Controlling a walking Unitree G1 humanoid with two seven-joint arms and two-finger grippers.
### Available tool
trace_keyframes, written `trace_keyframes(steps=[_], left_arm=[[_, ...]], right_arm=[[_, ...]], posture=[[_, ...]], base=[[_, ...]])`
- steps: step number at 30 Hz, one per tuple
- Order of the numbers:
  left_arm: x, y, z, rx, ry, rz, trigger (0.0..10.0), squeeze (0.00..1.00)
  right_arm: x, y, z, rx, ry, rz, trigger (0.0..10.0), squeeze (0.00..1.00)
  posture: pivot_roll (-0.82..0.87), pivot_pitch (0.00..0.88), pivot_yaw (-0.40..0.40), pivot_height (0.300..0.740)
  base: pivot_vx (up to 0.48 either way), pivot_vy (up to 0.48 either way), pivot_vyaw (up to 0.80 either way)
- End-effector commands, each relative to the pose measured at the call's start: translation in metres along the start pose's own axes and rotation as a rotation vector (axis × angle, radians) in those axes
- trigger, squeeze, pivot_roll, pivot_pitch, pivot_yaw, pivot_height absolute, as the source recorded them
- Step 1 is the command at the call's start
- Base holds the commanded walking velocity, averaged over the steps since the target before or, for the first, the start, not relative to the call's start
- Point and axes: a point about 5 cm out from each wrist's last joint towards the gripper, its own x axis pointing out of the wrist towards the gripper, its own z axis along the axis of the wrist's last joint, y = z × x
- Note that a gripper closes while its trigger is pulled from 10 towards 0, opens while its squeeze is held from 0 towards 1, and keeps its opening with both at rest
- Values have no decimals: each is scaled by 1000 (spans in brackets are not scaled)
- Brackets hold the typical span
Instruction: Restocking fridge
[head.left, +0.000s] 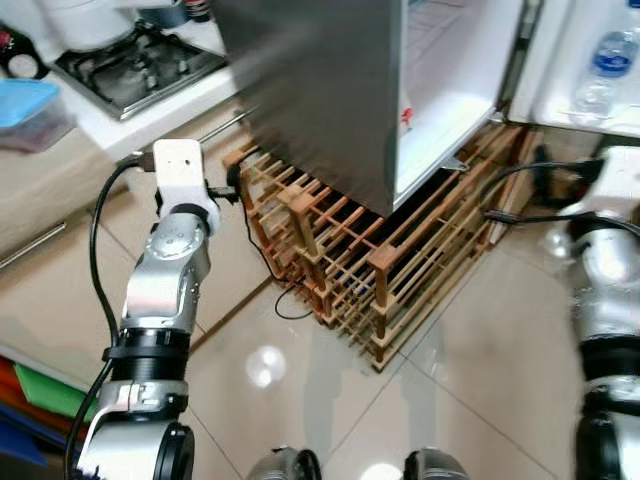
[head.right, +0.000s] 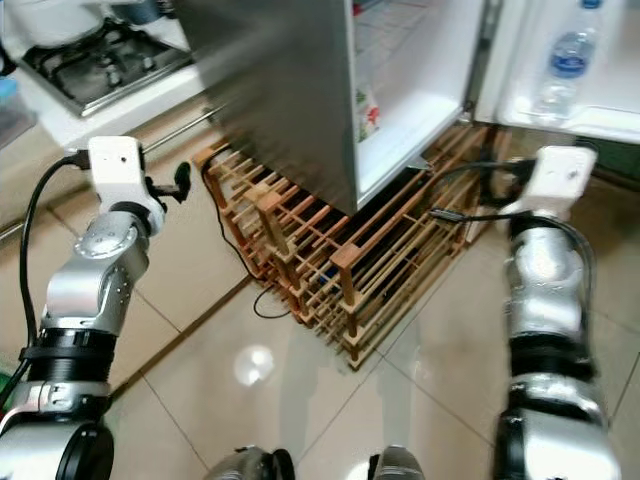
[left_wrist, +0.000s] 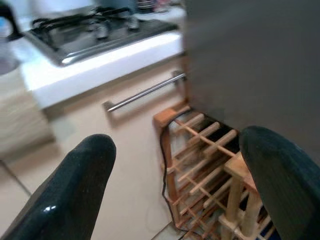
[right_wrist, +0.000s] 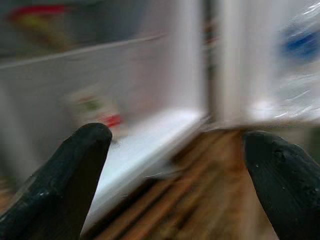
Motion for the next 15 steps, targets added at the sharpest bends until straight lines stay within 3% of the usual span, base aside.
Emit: trace_keyframes(steps=[1, 2, 4, 6, 11, 15], left_arm=[[-4, 6, -17, -44, 28, -4, 10000, 0], [-4, 6, -17, -44, 28, -4, 10000, 0], [-10, 3, -28, -48, 51, 1, 10000, 0], [-14, -4, -30, -38, 47, 1, 10000, 0], [-15, -13, -30, -56, 52, 58, 10000, 0], [-14, -18, -23, -15, 34, 76, 10000, 0]], right_arm=[[-6, 35, -22, 94, 83, 105, 10000, 0], [-6, 35, -22, 94, 83, 105, 10000, 0], [-14, 69, -34, 125, 140, 231, 10000, 0], [-20, 87, -38, 120, 165, 316, 10000, 0], [-19, 91, -40, 120, 196, 362, 10000, 0], [-9, 86, -31, 104, 170, 346, 10000, 0]], posture=[[-125, 0, 58, 740], [-125, 0, 58, 740], [-112, 0, 20, 740], [-103, 0, 0, 740], [-79, 0, -23, 740], [-80, 0, -8, 740]], base=[[0, 0, 594], [0, 0, 594], [0, 0, 597], [0, 0, 594], [0, 0, 592], [0, 0, 581]])
